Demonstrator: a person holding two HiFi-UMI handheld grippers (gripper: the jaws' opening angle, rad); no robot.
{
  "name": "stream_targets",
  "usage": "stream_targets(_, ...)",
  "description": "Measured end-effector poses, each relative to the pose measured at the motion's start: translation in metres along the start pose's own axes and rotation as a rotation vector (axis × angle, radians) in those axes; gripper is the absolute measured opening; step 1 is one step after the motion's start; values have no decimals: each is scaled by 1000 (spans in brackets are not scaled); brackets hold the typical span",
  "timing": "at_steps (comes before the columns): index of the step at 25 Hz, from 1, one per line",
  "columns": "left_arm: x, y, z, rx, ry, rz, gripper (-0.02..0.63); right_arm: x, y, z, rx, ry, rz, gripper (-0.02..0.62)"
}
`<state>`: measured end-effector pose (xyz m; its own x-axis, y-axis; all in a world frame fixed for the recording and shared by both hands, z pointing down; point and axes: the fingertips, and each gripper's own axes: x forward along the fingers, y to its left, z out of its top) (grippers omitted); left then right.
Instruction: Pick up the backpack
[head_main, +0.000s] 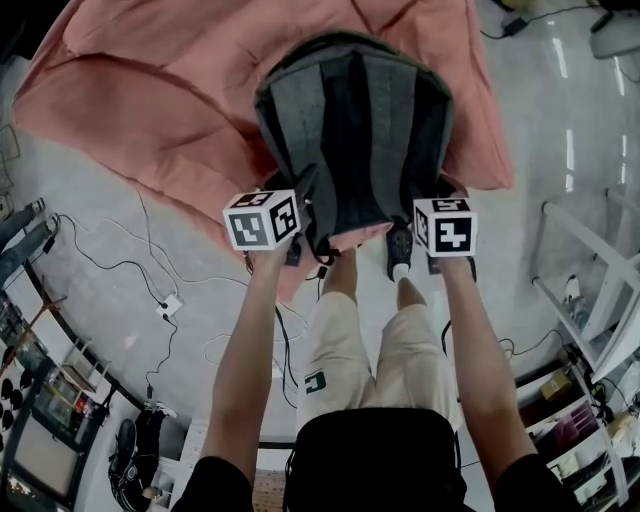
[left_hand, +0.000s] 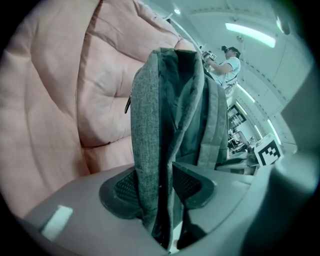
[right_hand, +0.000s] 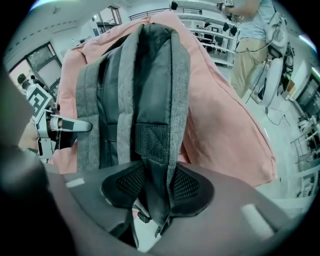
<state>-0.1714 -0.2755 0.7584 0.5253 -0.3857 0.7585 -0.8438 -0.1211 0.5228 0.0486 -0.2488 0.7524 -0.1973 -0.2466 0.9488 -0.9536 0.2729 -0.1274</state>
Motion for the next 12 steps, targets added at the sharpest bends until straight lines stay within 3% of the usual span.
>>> stream_targets(5,-12,-23,-9,24,-27,13,153,-20,-2,-15,12,-35,6,141)
stream_targets(12,-33,-67,-44,-20,-48,31,150,-59,-18,-45,-30,-39,24,138)
